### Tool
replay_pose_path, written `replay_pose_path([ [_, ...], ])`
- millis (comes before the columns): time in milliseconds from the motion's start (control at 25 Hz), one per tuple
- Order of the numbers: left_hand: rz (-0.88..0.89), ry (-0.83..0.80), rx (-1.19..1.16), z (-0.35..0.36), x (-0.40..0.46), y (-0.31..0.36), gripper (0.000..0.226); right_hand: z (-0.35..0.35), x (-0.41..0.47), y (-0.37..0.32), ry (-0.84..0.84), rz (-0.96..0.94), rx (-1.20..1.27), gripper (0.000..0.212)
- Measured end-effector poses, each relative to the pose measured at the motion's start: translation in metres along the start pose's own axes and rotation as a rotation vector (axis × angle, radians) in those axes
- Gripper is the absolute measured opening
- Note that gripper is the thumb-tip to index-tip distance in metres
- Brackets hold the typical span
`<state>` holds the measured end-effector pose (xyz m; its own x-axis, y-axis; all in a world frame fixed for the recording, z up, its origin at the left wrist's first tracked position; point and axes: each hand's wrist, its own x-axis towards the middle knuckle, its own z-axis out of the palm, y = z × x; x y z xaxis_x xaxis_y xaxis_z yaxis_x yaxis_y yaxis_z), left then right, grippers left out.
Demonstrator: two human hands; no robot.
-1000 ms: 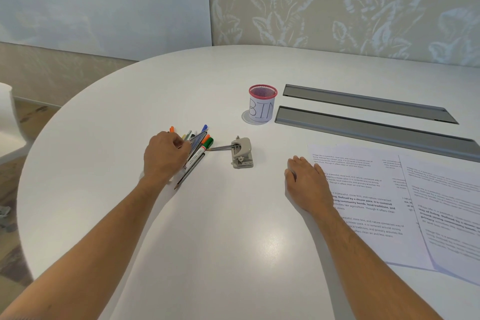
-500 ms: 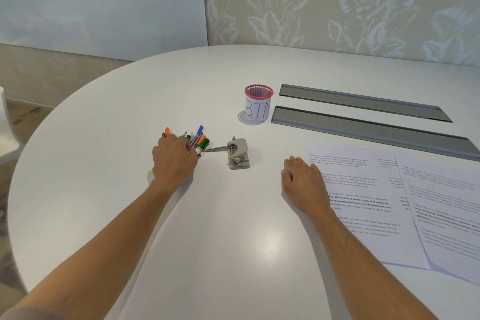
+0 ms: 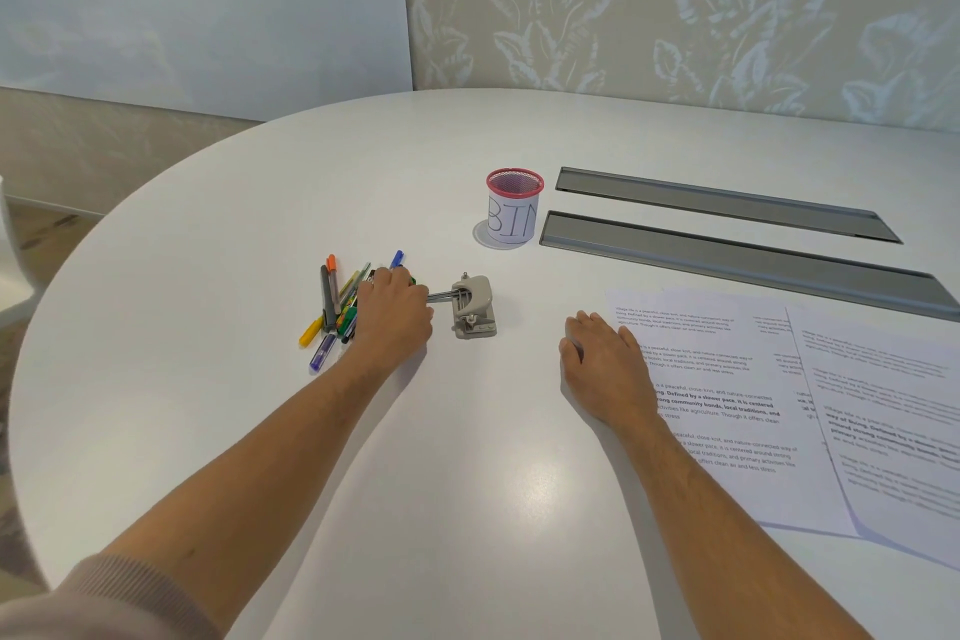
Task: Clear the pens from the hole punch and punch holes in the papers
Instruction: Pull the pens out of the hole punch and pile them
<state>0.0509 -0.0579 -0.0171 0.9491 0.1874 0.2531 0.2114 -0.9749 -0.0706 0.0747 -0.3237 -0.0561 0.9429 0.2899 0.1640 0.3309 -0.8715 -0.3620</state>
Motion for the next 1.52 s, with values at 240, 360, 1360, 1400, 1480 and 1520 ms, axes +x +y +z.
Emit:
replay_pose_path([
  [240,-0.034,0.011,-0.057,-0.001,-0.006,0.008,0.02,0.0,0.0,0.0,0.004,0.004,-0.001,0.037],
  [360,-0.065,-0.003,-0.09,-0.005,-0.012,0.01,0.017,-0.001,-0.001,0.0,0.005,0.004,0.005,0.04],
  [1360,-0.43,0.016,-0.283,-0.02,-0.016,-0.063,0.021,-0.002,-0.002,-0.001,-0.008,-0.001,-0.023,0.043],
  [1400,-0.431,0.004,-0.279,-0.019,-0.016,-0.063,0.021,-0.002,-0.002,-0.001,-0.008,0.0,-0.02,0.043],
  [1480,-0.434,-0.008,-0.278,-0.016,-0.015,-0.064,0.023,-0.001,-0.001,-0.002,-0.001,-0.009,-0.012,0.045],
  [1520,-0.436,-0.01,-0.276,-0.015,-0.014,-0.064,0.025,-0.001,-0.001,-0.002,0.005,-0.011,-0.01,0.045],
])
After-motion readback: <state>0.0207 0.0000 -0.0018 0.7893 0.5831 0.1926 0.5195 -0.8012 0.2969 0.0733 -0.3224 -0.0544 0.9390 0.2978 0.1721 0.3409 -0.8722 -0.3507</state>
